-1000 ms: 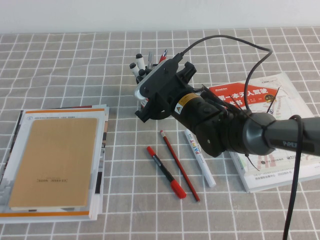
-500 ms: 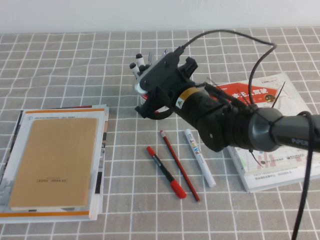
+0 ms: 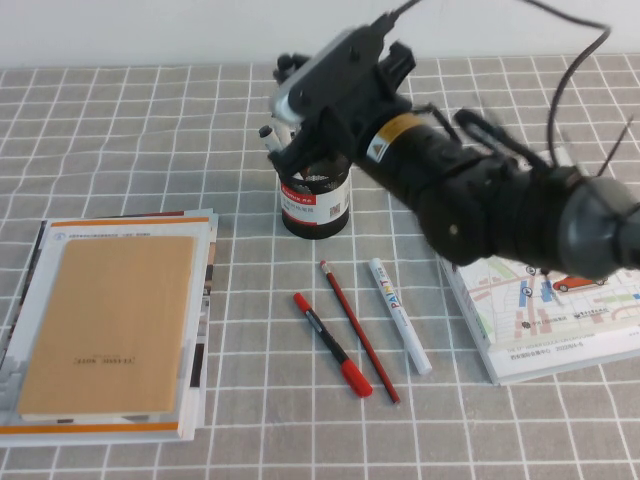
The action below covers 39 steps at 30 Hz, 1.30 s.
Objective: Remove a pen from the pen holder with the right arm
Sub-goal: 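Take a marker out of the pen holder and lay it on the table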
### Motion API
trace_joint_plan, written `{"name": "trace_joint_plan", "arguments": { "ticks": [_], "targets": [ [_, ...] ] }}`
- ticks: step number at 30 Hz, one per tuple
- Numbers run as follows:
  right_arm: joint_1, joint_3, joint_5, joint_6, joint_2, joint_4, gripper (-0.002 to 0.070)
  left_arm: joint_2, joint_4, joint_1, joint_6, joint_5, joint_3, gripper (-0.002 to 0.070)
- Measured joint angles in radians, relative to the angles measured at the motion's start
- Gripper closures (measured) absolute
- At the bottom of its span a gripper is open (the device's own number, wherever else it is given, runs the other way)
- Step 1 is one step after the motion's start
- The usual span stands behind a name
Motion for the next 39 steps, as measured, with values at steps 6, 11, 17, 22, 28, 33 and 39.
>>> {"name": "trace_joint_plan", "arguments": {
  "ticks": [6,11,17,22,28,33,39],
  "targets": [
    [0.0,0.0,0.122,0.0,-0.125,0.025,0.0566,0.0,0.0,0.0,0.0,0.0,0.0,0.0678],
    [0.0,0.0,0.332,0.0,-0.246,0.108,0.0566,0.0,0.0,0.0,0.0,0.0,0.0,0.0678],
    [0.0,0.0,0.698,0.014,-0.359,0.196,0.0566,0.0,0.0,0.0,0.0,0.0,0.0,0.0678],
    [-0.013,-0.004,0.961,0.165,-0.386,0.164,0.0566,0.0,0.0,0.0,0.0,0.0,0.0,0.0678],
    [-0.071,-0.041,1.227,0.397,-0.358,0.058,0.0566,0.0,0.0,0.0,0.0,0.0,0.0,0.0678],
    [-0.102,-0.104,1.351,0.442,-0.259,0.037,0.0566,0.0,0.0,0.0,0.0,0.0,0.0,0.0678],
    [-0.102,-0.202,1.383,0.444,-0.088,0.046,0.0566,0.0,0.0,0.0,0.0,0.0,0.0,0.0678]
  ]
}}
